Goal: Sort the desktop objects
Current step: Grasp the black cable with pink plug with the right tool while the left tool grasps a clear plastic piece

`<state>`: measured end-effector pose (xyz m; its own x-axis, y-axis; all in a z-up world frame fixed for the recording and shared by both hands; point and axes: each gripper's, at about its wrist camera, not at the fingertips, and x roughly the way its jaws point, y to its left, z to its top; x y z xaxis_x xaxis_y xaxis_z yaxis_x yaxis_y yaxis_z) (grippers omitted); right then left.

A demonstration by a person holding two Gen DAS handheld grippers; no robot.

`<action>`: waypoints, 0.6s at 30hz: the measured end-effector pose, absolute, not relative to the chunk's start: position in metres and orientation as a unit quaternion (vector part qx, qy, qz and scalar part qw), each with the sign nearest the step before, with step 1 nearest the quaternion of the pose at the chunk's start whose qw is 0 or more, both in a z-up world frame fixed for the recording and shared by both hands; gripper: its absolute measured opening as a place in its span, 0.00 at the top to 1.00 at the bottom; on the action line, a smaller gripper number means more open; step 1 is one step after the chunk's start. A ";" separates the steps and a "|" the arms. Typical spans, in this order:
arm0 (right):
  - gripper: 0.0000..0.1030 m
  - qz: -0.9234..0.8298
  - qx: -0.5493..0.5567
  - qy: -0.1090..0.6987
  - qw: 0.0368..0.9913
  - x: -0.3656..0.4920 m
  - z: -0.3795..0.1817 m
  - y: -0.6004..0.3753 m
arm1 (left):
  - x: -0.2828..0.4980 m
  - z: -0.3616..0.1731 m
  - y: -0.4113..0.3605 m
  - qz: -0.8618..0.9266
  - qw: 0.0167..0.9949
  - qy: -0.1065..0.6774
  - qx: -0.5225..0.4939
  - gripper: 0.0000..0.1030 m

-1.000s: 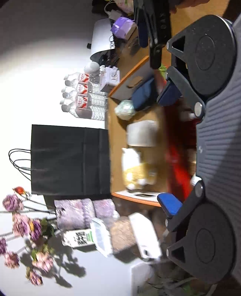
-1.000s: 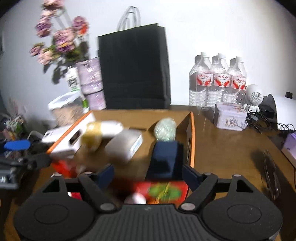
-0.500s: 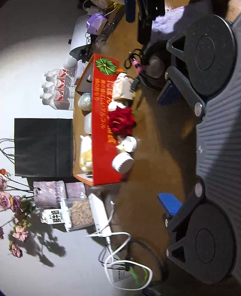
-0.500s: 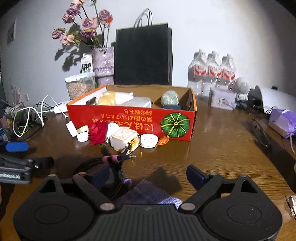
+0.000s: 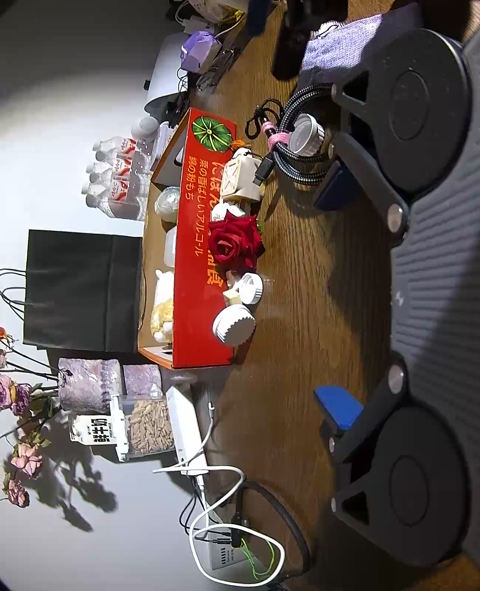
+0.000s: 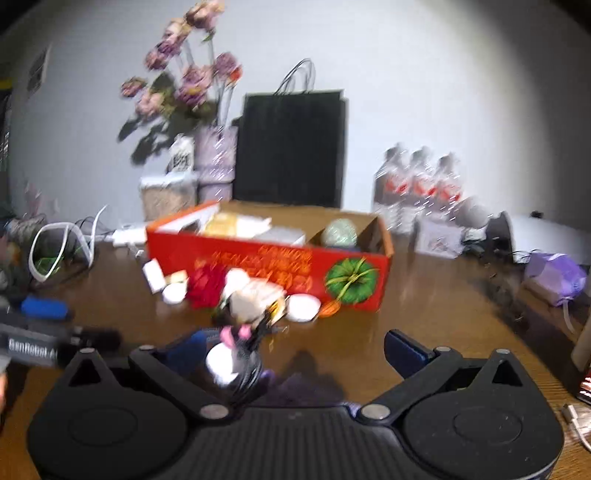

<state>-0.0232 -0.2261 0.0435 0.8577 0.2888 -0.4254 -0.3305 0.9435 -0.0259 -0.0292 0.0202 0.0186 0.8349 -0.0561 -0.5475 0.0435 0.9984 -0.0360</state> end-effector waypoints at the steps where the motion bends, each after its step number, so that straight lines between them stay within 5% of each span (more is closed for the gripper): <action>1: 0.06 0.165 -0.043 0.212 0.962 -0.024 0.042 -0.226 | -0.029 0.019 0.020 -0.029 0.958 0.286 -0.010 0.00; 7: 0.23 0.186 -0.038 0.238 0.952 -0.014 0.035 -0.218 | -0.023 0.020 0.021 -0.038 0.958 0.284 -0.022 0.00; 16: 0.28 0.194 -0.041 0.292 0.936 0.009 0.023 -0.207 | -0.013 0.015 0.024 -0.045 0.951 0.303 -0.038 0.00; 18: 0.52 0.204 -0.037 0.296 0.932 0.011 0.022 -0.207 | -0.012 0.014 0.026 -0.044 0.950 0.306 -0.044 0.00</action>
